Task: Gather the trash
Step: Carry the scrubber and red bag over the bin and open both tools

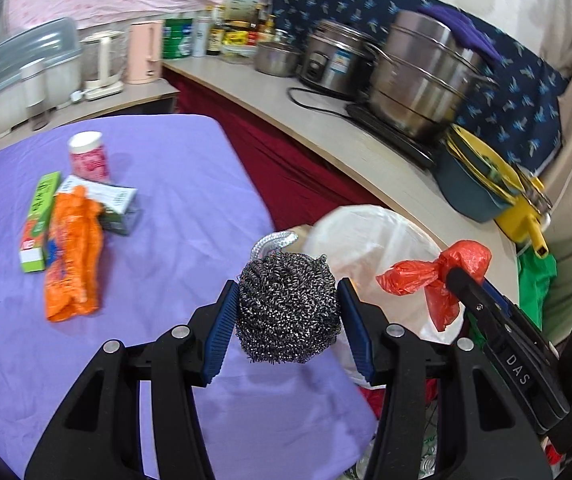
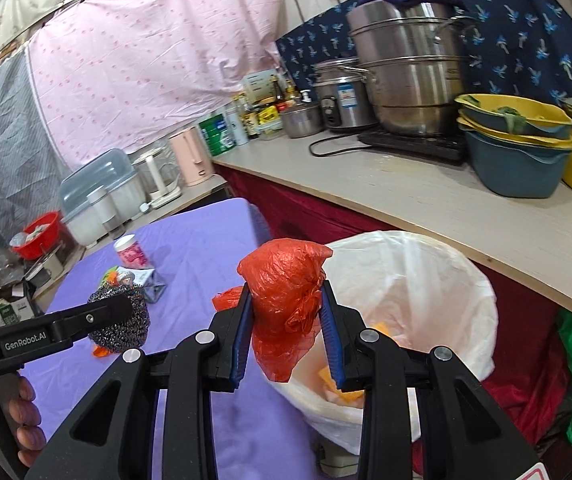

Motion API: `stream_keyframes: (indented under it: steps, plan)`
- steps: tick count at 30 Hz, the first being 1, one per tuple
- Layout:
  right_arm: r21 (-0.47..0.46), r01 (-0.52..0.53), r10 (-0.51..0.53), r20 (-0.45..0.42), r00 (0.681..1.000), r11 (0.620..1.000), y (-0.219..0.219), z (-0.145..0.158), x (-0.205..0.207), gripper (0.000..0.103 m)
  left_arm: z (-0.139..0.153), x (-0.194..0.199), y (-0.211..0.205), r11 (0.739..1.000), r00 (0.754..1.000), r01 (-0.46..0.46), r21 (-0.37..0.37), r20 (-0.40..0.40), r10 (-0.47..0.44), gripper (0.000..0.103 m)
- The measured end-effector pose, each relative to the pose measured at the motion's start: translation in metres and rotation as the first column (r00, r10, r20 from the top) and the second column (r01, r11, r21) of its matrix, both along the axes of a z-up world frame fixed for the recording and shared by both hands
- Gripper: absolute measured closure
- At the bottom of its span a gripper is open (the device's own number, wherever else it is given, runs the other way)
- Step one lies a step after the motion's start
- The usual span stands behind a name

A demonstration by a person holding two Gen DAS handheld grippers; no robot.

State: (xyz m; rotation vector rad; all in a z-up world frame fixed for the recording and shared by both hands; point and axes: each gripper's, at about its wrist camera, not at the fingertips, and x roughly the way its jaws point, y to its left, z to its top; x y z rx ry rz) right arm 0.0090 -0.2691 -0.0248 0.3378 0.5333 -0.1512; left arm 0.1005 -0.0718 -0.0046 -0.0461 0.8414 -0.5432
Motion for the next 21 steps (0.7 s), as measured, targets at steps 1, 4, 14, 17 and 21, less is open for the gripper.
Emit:
stream_keyframes:
  steps: [1,4,14,17,21]
  plan:
    - [0.001,0.01,-0.01,-0.002,1.0,1.0,-0.004,-0.001,-0.002,0.073,-0.001,-0.001,-0.007,1.0,1.0,0.011,0.005,0.0,-0.011,0.055]
    - [0.009,0.042,-0.041,-0.011,0.999,0.999,-0.019,-0.006,-0.007,0.073,-0.005,-0.004,-0.028,0.999,0.999,0.047,0.019,-0.002,-0.047,0.055]
    - [0.022,0.092,-0.091,-0.024,0.996,0.996,-0.047,-0.015,-0.014,0.073,-0.014,-0.012,-0.077,0.99,0.992,0.13,0.053,-0.004,-0.13,0.055]
    - [0.027,0.101,-0.1,-0.033,0.994,0.995,-0.053,-0.019,-0.012,0.073,-0.017,-0.012,-0.088,0.988,0.99,0.143,0.059,-0.011,-0.143,0.055]
    - [0.034,0.111,-0.109,-0.05,0.993,0.993,-0.058,-0.026,-0.009,0.073,-0.023,-0.009,-0.099,0.985,0.988,0.155,0.071,-0.025,-0.154,0.055]
